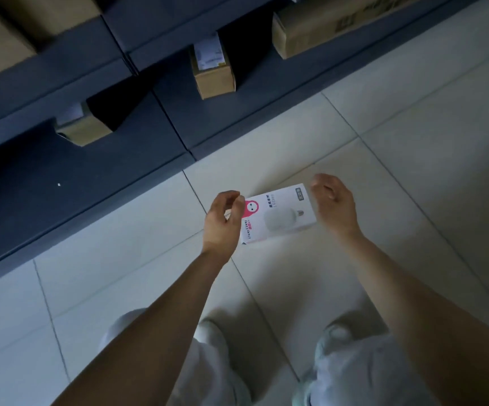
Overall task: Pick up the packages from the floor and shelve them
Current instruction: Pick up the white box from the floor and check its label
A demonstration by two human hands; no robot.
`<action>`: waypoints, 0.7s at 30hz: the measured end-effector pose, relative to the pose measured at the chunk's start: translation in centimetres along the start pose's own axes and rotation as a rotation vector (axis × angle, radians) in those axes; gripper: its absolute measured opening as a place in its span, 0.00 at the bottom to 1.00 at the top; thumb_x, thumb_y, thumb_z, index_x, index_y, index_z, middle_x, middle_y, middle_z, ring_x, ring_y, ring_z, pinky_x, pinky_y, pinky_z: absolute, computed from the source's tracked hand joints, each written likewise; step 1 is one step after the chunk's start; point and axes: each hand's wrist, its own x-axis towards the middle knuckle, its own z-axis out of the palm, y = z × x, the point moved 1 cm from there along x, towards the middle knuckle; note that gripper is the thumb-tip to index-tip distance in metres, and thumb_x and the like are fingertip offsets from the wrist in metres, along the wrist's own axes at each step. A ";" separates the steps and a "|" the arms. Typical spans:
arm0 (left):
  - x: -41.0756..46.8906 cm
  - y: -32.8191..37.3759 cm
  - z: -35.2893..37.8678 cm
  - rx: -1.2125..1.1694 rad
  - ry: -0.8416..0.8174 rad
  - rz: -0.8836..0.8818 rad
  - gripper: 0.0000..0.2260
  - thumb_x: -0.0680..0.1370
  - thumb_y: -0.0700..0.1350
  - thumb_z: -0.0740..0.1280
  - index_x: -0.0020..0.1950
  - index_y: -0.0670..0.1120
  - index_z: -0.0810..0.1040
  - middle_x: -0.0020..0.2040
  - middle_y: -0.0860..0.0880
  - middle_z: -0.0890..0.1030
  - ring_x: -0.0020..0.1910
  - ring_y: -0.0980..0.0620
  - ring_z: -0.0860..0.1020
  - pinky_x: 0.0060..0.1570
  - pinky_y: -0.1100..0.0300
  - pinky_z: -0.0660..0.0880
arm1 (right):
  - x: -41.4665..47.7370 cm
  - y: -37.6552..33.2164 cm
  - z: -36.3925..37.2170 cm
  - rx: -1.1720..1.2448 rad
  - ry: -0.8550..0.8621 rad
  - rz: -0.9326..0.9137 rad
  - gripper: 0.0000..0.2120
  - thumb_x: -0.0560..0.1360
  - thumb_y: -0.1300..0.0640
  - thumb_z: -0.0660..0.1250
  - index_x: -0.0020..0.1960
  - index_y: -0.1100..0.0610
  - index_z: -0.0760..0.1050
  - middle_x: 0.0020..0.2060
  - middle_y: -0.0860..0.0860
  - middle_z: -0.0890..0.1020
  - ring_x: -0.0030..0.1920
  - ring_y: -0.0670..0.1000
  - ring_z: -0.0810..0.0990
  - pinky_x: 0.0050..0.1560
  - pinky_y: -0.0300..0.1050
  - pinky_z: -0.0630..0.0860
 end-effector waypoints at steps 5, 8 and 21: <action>5.9 -7.7 4.3 0.224 -0.145 -0.240 0.34 0.76 0.60 0.65 0.77 0.48 0.58 0.75 0.46 0.62 0.72 0.43 0.66 0.69 0.46 0.64 | 4.9 7.6 3.6 -0.233 -0.039 0.122 0.25 0.78 0.50 0.66 0.70 0.61 0.69 0.68 0.57 0.75 0.69 0.57 0.72 0.64 0.41 0.65; 8.2 -10.3 6.1 0.124 -0.142 -0.386 0.35 0.77 0.58 0.65 0.76 0.44 0.54 0.73 0.41 0.65 0.67 0.41 0.69 0.56 0.51 0.68 | 7.2 10.6 5.4 -0.402 -0.061 0.210 0.34 0.78 0.44 0.64 0.76 0.61 0.60 0.73 0.61 0.69 0.72 0.63 0.66 0.70 0.53 0.64; 10.3 -12.4 6.7 -0.176 -0.068 -0.626 0.25 0.77 0.62 0.62 0.63 0.44 0.76 0.57 0.43 0.79 0.50 0.42 0.79 0.52 0.49 0.77 | 8.1 12.1 7.6 -0.459 -0.004 0.352 0.35 0.75 0.36 0.59 0.68 0.63 0.69 0.64 0.64 0.73 0.64 0.66 0.72 0.63 0.58 0.72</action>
